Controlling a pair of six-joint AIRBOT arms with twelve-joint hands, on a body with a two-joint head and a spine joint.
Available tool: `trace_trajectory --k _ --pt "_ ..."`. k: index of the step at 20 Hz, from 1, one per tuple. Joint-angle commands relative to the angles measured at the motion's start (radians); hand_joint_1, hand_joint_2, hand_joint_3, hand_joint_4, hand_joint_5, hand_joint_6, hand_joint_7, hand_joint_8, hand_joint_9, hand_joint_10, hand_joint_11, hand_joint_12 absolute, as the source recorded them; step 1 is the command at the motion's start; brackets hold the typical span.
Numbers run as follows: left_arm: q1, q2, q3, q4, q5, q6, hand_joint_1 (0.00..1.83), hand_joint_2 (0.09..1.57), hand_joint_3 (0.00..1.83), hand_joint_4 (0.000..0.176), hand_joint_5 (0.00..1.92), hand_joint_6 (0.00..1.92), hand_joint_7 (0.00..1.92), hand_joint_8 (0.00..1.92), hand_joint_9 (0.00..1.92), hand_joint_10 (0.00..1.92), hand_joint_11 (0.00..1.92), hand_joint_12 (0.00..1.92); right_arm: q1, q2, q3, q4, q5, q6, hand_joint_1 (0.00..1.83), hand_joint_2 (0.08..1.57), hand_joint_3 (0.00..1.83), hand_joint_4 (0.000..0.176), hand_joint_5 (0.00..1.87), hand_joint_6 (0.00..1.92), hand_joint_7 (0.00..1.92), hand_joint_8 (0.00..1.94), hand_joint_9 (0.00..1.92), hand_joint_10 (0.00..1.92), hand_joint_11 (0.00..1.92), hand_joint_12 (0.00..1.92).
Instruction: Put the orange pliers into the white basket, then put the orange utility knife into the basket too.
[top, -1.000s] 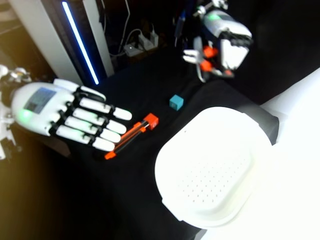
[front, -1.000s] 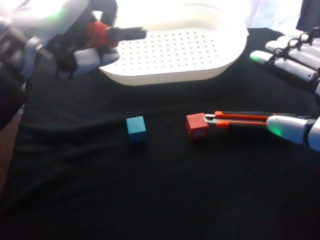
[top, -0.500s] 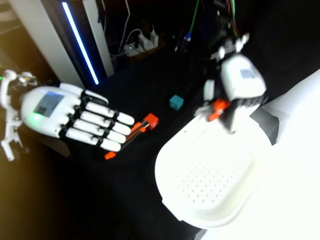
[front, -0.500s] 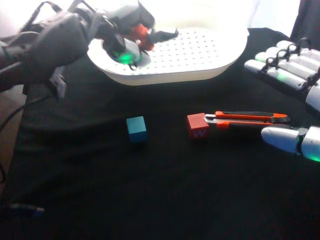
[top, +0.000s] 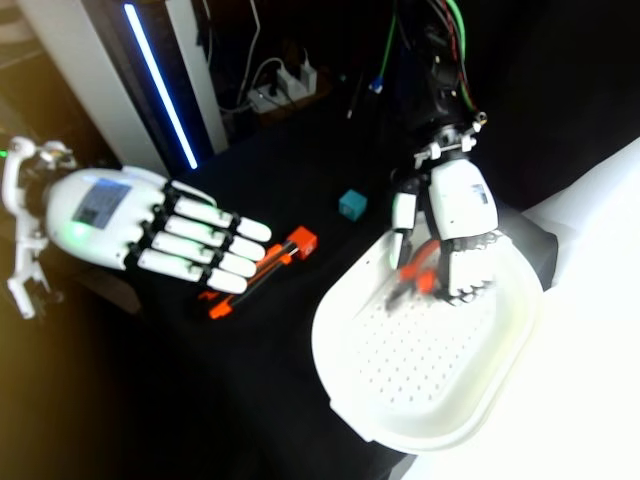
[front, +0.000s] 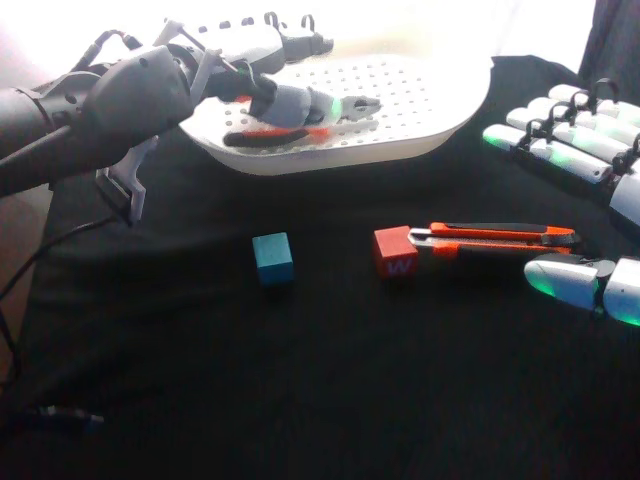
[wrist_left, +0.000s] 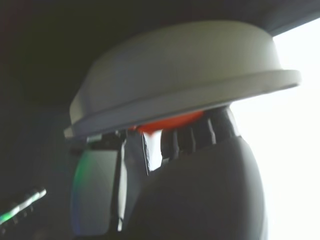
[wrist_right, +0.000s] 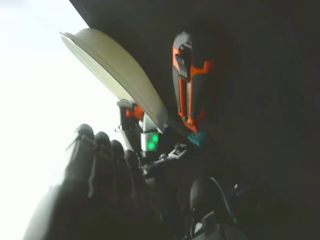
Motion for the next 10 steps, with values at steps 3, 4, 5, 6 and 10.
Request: trace_trajectory --k 3,4,5,6,10 --pt "-0.005 0.032 -0.044 0.033 -0.133 -0.002 0.08 1.23 0.00 0.172 0.00 0.00 0.00 0.00 0.00 0.00 0.00 0.00 0.007 0.005 0.003 -0.002 0.119 0.006 0.26 1.29 0.00 0.016 0.00 0.00 0.00 0.00 0.00 0.00 0.00 0.00" --pt "0.000 0.058 -0.078 0.050 -0.164 -0.002 0.07 1.24 0.00 0.175 0.00 0.00 0.00 0.00 0.00 0.00 0.00 0.00 0.007 0.005 0.003 -0.002 0.119 0.010 0.27 1.29 0.00 0.022 0.00 0.00 0.00 0.00 0.00 0.00 0.00 0.00" --pt "0.011 0.096 -0.129 0.076 -0.215 -0.004 0.08 1.26 0.00 0.136 0.00 0.00 0.00 0.00 0.00 0.00 0.00 0.00 0.007 0.005 0.003 -0.003 0.119 0.013 0.28 1.29 0.00 0.019 0.00 0.00 0.00 0.00 0.00 0.00 0.00 0.00" --pt "0.025 0.143 -0.187 0.113 -0.272 -0.014 0.08 1.28 0.01 0.113 0.00 0.00 0.00 0.00 0.00 0.00 0.00 0.00 0.007 0.005 0.003 -0.004 0.119 0.015 0.27 1.28 0.00 0.014 0.00 0.00 0.00 0.00 0.00 0.00 0.00 0.00" --pt "0.096 0.329 -0.398 0.282 -0.514 -0.108 0.16 1.39 0.02 0.101 0.01 0.00 0.00 0.00 0.00 0.00 0.00 0.00 0.008 -0.020 0.019 0.006 0.087 0.017 0.25 1.29 0.00 0.028 0.00 0.00 0.00 0.00 0.03 0.00 0.00 0.21"
